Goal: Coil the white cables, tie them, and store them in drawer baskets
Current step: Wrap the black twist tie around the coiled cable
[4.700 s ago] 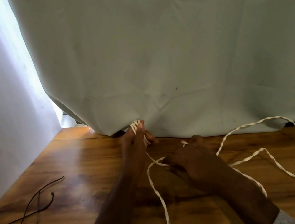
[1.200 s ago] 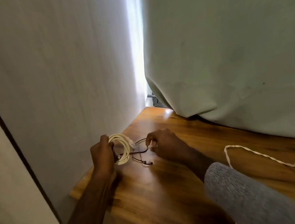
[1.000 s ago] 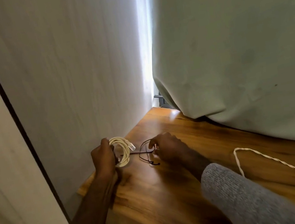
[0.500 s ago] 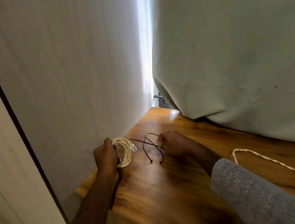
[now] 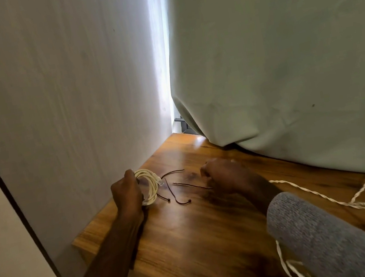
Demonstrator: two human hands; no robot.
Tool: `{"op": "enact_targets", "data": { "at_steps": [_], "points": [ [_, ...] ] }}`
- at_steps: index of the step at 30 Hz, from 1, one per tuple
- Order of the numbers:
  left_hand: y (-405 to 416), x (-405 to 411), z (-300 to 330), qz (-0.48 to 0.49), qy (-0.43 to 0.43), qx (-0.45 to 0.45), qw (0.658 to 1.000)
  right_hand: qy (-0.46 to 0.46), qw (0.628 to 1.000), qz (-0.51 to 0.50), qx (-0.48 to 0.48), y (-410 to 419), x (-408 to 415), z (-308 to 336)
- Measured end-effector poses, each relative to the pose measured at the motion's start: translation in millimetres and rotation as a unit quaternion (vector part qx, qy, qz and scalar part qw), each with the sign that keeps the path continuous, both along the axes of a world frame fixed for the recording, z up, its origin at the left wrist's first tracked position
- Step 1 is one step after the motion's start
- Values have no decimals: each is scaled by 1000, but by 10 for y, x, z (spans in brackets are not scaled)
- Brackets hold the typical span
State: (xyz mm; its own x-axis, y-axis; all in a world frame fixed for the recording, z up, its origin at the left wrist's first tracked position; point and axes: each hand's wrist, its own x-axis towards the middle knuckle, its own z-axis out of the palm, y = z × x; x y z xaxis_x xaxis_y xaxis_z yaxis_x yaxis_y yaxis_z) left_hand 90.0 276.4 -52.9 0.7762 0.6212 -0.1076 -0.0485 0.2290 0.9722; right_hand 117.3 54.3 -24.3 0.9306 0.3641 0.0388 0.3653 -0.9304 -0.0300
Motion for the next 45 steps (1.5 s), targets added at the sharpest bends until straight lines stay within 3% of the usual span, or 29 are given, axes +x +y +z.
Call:
{"op": "enact_targets", "data": {
  "at_steps": [4, 7, 15, 19, 23, 26, 31, 35, 38, 42, 45],
  "points": [
    [47, 8, 0, 12, 4, -10, 1000, -82, 994, 28, 72, 271, -22, -56],
    [90, 11, -5, 16, 9, -10, 1000, -60, 988, 59, 127, 618, -128, -17],
    [128, -20, 14, 7, 3, -7, 1000, -24, 997, 23, 72, 1052, -175, -230],
    [117, -5, 42, 4, -3, -17, 1000, 22, 976, -9, 215, 970, -91, -279],
    [21, 92, 123, 2, -17, -17, 1000, 73, 909, -28, 409, 703, -61, 13],
    [-199, 184, 222, -16, -30, -23, 999, 87, 885, -54, 453, 376, -55, 227],
    [-893, 370, 325, -95, -58, -46, 993, -29, 896, -88, 433, -515, -207, 386],
    [-1583, 541, 269, -176, -58, -122, 975, -128, 905, -116, 389, -1297, -468, 225],
    [-2112, 680, 179, -244, -42, -181, 952, -193, 890, -132, 392, -1671, -627, 16],
    [-2515, 843, 23, -250, -6, -188, 950, -254, 866, -161, 400, -1882, -717, -326],
    [-2590, 967, -81, -232, 3, -181, 956, -243, 878, -166, 378, -1979, -695, -460]
  ]
}}
